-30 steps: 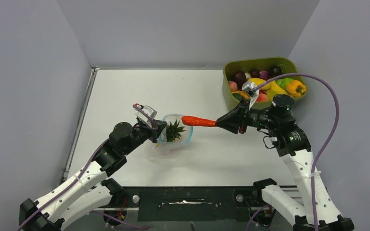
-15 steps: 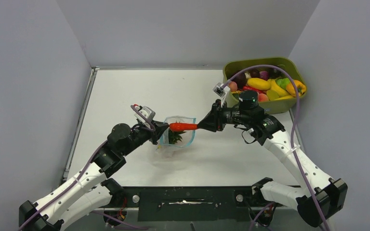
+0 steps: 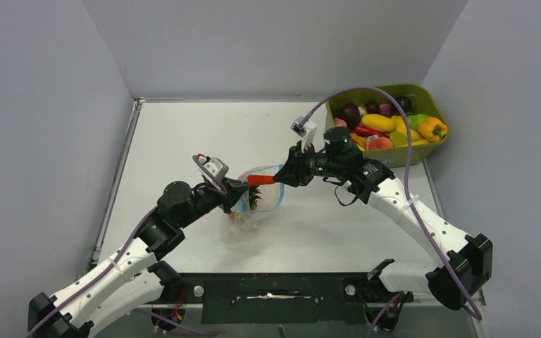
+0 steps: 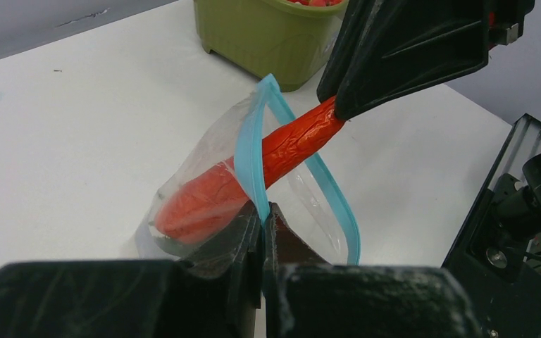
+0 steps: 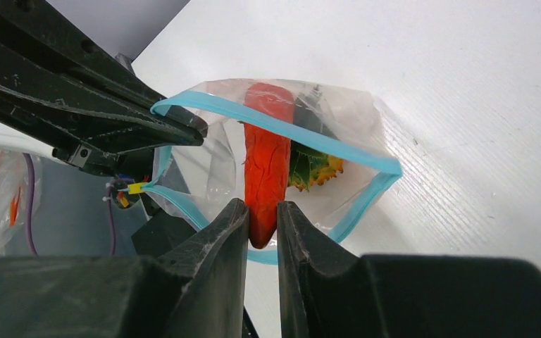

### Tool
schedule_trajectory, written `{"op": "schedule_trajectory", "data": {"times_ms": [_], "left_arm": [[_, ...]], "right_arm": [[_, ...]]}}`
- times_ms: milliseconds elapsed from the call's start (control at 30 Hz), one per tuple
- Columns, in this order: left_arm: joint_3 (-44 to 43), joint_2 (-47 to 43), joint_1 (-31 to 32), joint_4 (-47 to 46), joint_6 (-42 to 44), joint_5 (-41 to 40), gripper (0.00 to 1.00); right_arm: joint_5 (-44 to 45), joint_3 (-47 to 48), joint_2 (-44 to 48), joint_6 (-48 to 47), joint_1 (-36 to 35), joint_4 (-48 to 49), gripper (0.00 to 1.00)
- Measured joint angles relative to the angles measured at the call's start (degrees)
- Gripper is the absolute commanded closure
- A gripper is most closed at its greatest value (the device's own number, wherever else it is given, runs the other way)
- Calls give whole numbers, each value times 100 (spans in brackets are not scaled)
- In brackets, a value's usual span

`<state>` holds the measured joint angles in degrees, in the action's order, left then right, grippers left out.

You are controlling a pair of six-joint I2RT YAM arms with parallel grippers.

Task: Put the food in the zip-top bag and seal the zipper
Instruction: Place the fake vegetable in the zipper food storage bag.

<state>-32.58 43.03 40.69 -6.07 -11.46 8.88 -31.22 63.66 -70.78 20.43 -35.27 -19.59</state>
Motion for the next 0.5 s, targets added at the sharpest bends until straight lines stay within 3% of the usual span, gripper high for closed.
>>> {"op": "schedule_trajectory", "data": {"times_ms": [167, 500], "left_arm": [[11, 57, -4, -28, 72, 46, 100], [9, 116, -4, -20, 382, 39, 100]], "right_arm": [[315, 260, -52, -103, -125, -199, 100], [1115, 1211, 155, -962, -136, -1860, 100]]}}
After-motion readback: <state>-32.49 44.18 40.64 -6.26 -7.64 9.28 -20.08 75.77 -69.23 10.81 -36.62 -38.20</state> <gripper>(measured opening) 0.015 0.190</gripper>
